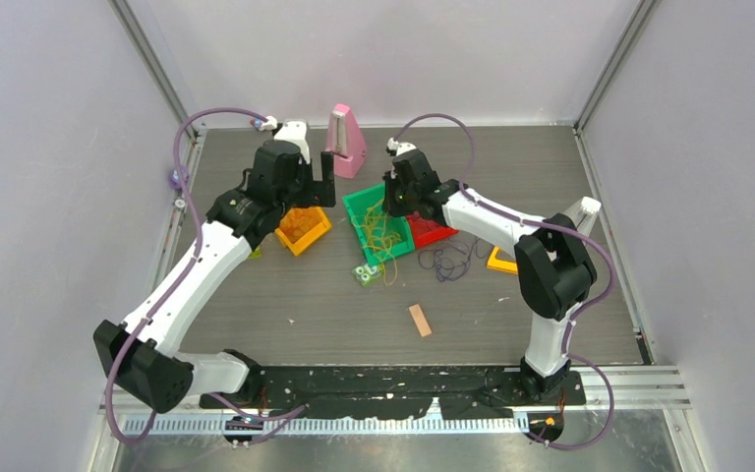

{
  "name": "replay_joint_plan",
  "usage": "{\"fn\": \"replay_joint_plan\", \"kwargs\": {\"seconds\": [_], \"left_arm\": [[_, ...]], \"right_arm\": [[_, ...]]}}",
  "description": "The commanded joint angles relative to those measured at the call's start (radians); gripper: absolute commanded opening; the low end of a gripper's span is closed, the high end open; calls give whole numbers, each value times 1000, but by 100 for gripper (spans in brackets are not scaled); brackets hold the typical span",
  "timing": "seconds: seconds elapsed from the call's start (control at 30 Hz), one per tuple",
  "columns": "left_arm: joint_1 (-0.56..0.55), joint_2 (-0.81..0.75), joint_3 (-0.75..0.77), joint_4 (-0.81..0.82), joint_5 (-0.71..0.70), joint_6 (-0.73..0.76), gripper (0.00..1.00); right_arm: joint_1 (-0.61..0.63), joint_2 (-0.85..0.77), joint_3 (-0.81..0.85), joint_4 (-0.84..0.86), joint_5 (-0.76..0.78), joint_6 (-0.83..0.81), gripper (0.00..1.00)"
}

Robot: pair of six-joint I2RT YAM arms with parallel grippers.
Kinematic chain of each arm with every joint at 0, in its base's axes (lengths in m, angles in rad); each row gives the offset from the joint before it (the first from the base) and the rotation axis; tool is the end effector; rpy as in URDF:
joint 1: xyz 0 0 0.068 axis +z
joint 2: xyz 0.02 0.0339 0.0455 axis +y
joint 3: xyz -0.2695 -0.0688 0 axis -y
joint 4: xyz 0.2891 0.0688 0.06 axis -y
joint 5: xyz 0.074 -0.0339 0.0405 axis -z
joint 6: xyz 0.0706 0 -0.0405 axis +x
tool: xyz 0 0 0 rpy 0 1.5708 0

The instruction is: Untangle the cables

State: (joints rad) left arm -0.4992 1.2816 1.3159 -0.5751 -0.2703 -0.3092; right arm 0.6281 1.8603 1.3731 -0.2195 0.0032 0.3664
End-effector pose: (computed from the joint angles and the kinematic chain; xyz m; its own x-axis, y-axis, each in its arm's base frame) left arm 0.3179 -0.1519 0.3686 -0.5098 -0.0560 -0.8585 0.1105 0.9854 -0.1299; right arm 0.3970 0.2880 0.1956 -0.7003 -0.0658 -0.7108 -0.3585 0.8935 0.2705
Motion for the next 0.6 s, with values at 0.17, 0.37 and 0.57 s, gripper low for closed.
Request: {"fn": "replay_joint_plan", "kwargs": {"seconds": [0.17, 0.37, 0.57], "left_arm": [[35, -8, -62, 80, 105, -73, 100], [37, -59, -186, 141, 134, -99, 100], [37, -47, -220, 126, 129, -117, 100]], "right_arm": [[2, 104, 180, -28, 105, -112, 9], [8, 205, 210, -31, 52, -124, 8], [17, 339, 346, -140, 39, -144, 9]]}}
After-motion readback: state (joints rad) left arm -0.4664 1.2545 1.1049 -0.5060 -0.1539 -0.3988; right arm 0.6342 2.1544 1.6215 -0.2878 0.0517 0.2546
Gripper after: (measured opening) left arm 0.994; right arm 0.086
